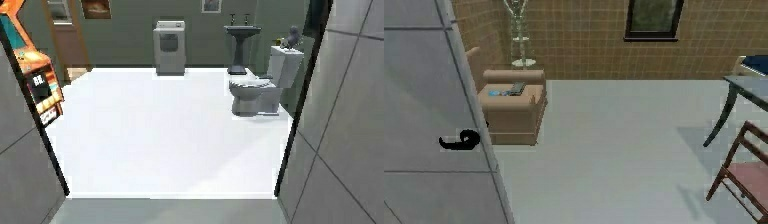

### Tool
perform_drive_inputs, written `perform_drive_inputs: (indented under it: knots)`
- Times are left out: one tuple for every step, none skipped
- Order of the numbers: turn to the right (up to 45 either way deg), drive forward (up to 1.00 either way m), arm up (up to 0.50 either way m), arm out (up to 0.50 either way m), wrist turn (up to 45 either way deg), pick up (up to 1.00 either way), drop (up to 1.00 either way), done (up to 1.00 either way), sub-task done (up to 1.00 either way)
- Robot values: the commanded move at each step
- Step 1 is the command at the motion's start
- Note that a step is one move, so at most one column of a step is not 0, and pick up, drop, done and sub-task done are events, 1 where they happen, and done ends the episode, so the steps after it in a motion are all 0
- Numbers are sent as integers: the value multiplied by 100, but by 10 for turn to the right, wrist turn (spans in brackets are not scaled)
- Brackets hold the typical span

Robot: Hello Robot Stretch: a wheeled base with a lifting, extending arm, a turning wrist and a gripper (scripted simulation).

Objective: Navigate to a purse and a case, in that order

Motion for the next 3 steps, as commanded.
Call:
perform_drive_inputs:
  knots:
    - [0, 15, 0, 0, 0, 0, 0, 0, 0]
    - [-120, 0, 0, 0, 0, 0, 0, 0, 0]
    - [0, 100, 0, 0, 0, 0, 0, 0, 0]
